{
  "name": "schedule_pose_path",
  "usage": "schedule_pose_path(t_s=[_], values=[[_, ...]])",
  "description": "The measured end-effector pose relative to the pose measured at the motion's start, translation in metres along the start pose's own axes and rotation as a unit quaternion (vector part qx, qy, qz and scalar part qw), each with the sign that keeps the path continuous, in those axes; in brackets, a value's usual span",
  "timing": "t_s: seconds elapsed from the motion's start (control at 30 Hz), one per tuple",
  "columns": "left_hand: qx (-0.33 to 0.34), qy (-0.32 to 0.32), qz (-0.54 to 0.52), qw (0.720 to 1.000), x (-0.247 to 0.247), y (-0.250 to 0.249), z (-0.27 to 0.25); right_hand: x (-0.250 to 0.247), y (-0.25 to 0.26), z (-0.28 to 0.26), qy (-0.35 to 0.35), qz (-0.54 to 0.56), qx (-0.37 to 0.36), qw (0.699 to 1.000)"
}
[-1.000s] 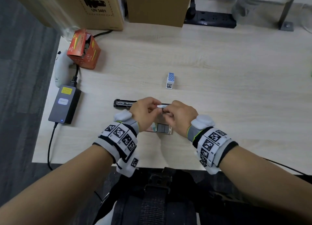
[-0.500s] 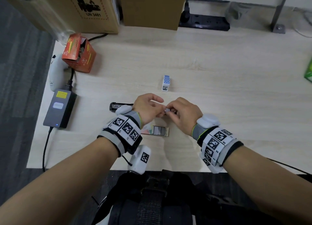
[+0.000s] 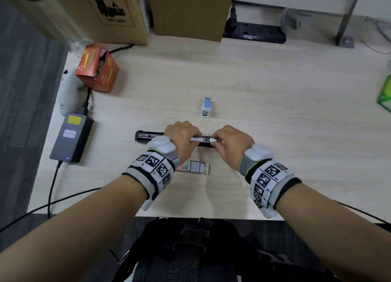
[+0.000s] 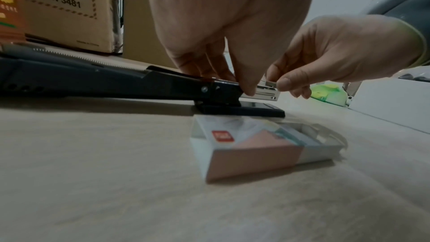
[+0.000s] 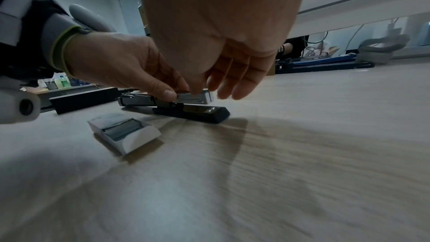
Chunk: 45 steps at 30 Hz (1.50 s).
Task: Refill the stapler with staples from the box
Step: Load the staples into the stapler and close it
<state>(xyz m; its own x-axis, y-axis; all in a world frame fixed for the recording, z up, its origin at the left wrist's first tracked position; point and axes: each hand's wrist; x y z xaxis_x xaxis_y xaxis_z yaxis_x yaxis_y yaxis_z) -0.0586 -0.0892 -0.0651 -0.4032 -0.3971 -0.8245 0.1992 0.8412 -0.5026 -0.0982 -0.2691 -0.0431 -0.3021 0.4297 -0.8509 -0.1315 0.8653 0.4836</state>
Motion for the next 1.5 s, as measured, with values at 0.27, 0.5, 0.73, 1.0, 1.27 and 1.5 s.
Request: schedule_pose_path(t_s=[0.27,0.5,0.73,1.0,1.27,1.5], values=[[-0.004,-0.006,-0.021,1.0,0.004,0.004,0.002,0.001,0.006,0.005,0.026,-0.011,0.018,0.999],[-0.003,-0.017,-0.033,0.999,0.007,0.004,0.003,0.0,0.006,0.006,0.027,-0.01,0.028,0.999],[-0.005,-0.023,-0.043,0.999,0.007,0.005,0.001,0.006,0.007,0.005,0.0,0.018,0.039,0.999],[-0.01,-0.016,-0.049,0.999,0.007,0.007,0.001,0.018,0.001,-0.009,-0.052,0.017,0.026,0.998],[0.008,-0.012,-0.032,0.999,0.002,0.01,-0.004,0.017,0.002,-0.012,-0.064,0.035,0.05,0.996],[-0.07,0.019,0.085,0.994,-0.049,0.067,-0.018,0.009,-0.001,-0.006,0.03,0.012,0.09,0.995]])
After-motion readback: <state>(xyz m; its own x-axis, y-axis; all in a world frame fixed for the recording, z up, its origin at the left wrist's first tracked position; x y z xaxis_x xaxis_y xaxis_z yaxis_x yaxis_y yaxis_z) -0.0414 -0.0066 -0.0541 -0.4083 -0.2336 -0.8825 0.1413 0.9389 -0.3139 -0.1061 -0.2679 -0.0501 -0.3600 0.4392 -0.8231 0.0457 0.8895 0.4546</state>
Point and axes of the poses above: each hand's wrist, its own z-axis towards the middle knuckle, its own x-axis out of the palm, y = z × x, and after that the axes turned 8 degrees about -x, right-handed
